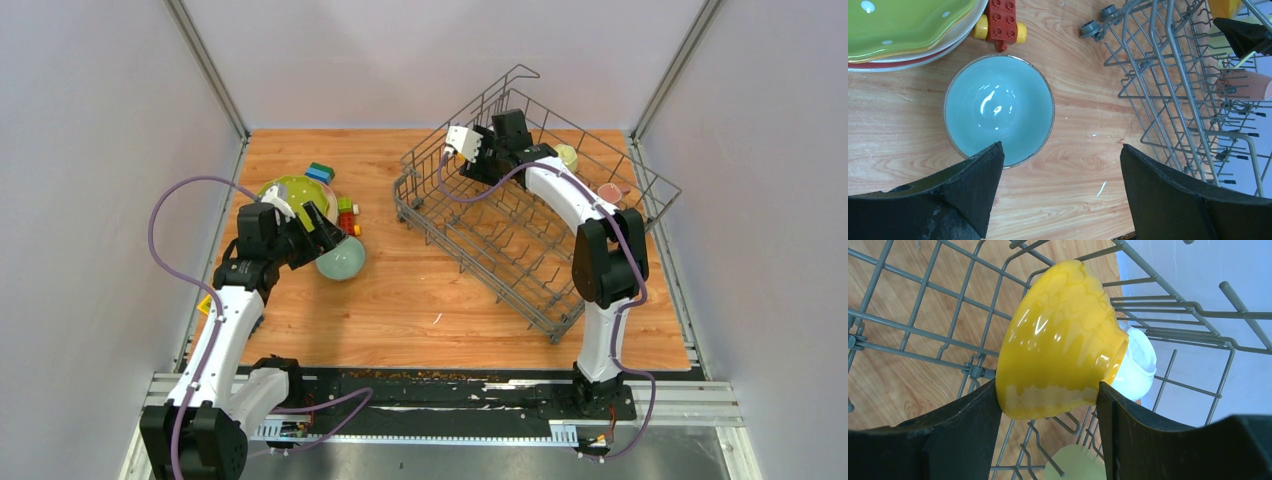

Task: Load the mixed dishes into the dish rack
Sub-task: Turn the bowl upside down on the dish rack.

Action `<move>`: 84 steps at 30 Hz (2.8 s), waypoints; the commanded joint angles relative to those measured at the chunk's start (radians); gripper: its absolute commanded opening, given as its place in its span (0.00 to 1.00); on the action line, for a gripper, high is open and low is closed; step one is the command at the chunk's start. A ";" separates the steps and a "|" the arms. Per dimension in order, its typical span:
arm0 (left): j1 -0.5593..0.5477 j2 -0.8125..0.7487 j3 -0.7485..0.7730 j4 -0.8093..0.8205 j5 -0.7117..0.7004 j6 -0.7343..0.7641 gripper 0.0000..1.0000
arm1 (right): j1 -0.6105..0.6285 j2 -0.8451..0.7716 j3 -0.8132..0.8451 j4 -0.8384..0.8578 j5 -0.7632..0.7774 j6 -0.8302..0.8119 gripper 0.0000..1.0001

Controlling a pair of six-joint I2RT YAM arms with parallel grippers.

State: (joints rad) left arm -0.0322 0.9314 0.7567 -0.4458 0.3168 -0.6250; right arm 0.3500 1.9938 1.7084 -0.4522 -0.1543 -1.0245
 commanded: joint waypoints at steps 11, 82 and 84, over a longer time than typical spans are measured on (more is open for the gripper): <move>0.006 0.000 0.012 0.024 0.024 0.007 0.93 | -0.001 0.008 0.054 -0.038 -0.019 0.020 0.67; 0.012 -0.045 -0.033 -0.065 -0.156 0.038 1.00 | -0.031 -0.084 0.021 0.383 0.190 0.922 0.82; 0.012 -0.045 -0.036 -0.065 -0.158 0.039 1.00 | -0.062 -0.070 0.044 0.368 0.249 1.026 0.88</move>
State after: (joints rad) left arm -0.0292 0.9039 0.7311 -0.5144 0.1749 -0.6025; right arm 0.3569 1.9511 1.6939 -0.1291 0.0002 -0.2276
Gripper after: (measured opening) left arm 0.997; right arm 0.843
